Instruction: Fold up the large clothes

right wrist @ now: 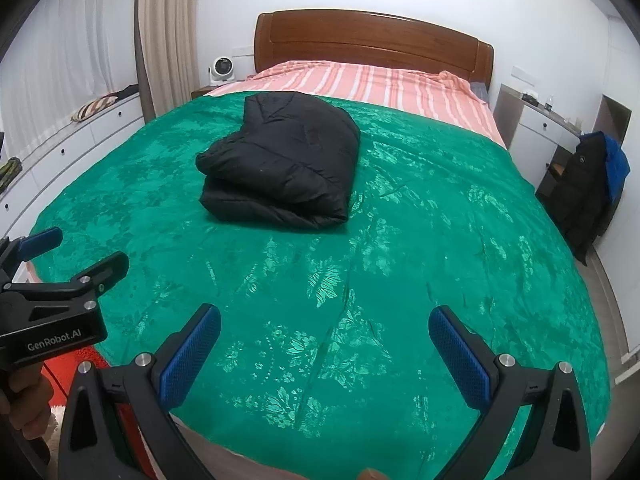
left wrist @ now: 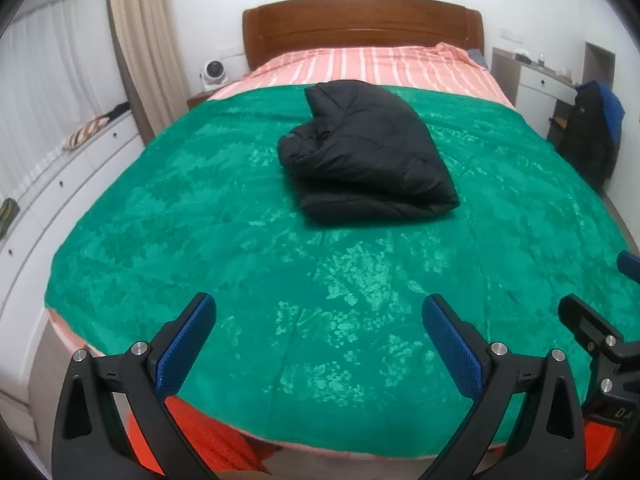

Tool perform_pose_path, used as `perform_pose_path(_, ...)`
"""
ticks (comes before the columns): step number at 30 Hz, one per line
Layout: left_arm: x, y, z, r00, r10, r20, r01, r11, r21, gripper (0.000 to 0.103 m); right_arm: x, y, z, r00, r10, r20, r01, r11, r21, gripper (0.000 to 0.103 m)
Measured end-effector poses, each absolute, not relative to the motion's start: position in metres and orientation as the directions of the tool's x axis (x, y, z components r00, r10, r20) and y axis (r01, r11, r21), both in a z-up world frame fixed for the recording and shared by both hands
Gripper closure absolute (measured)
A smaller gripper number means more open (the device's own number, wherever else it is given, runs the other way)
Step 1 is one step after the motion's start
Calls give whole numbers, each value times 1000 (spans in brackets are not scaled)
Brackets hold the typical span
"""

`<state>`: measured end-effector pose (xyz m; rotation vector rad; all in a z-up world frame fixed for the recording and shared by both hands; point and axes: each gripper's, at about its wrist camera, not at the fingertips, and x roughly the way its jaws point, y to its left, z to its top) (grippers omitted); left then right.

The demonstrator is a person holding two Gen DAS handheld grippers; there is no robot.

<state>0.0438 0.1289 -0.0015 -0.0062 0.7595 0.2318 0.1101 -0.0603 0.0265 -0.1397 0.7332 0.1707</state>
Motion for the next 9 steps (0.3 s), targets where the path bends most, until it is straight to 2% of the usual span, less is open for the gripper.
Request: perform_pose_path(9,45,129,-5,699,208,-684,-222,973,68,0,113,-66,22,724,99,-682,-191,980,-60,0)
